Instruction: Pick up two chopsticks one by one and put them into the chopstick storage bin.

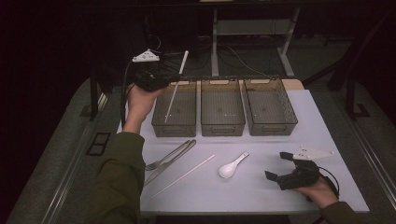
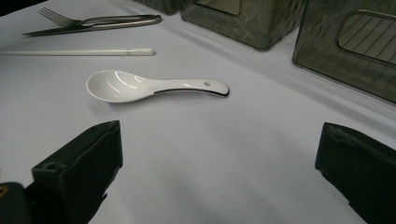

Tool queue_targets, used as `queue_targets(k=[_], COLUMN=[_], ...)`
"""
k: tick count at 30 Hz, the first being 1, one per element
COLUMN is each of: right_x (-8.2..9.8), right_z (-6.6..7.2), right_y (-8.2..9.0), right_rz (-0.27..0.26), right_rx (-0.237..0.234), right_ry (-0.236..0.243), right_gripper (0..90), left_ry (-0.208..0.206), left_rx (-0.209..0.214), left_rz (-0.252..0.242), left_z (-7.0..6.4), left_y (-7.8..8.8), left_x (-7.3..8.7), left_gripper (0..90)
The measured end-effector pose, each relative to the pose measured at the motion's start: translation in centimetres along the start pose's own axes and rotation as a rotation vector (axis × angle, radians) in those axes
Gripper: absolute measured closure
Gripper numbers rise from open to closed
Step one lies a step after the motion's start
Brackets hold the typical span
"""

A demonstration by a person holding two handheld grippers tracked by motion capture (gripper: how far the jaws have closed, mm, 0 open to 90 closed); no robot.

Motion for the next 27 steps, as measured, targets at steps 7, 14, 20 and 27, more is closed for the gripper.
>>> queue_targets(k=[7, 14, 20, 27], right_x=[0.0, 0.0, 0.1, 0.1], right_z=[0.0, 0.0, -0.1, -0.1], right_y=[0.0, 0.0, 0.0, 0.0], right_rz=[0.001, 0.002, 0.003, 0.003], right_rx=[-0.001, 0.001, 0.002, 0.001], right_ry=[0.0, -0.004, -0.005, -0.004], right_gripper=[0.7, 0.6, 0.7, 0.7], left_ry=[0.02, 0.04, 0.063, 0.086], left_rx=[-0.034, -0.05, -0.057, -0.057], left_rz=[0.029, 0.08, 0.127, 0.13], left_z=[2.3, 3.4, 4.2, 4.3], left_y=[-0.4, -1.3, -2.1, -2.9], left_x=[1.9, 4.7, 6.8, 7.9], left_gripper=[84.0, 84.0, 83.9, 83.8])
Point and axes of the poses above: each handheld gripper's, and its own axes: y roughly backward along the jaws, x roughly out of its underside, z roughly to its left, the point moved 8 cm from there along -y, roughly forward along the jaws, and after that the axes turned 4 degrees about y, right-handed, at the moved point
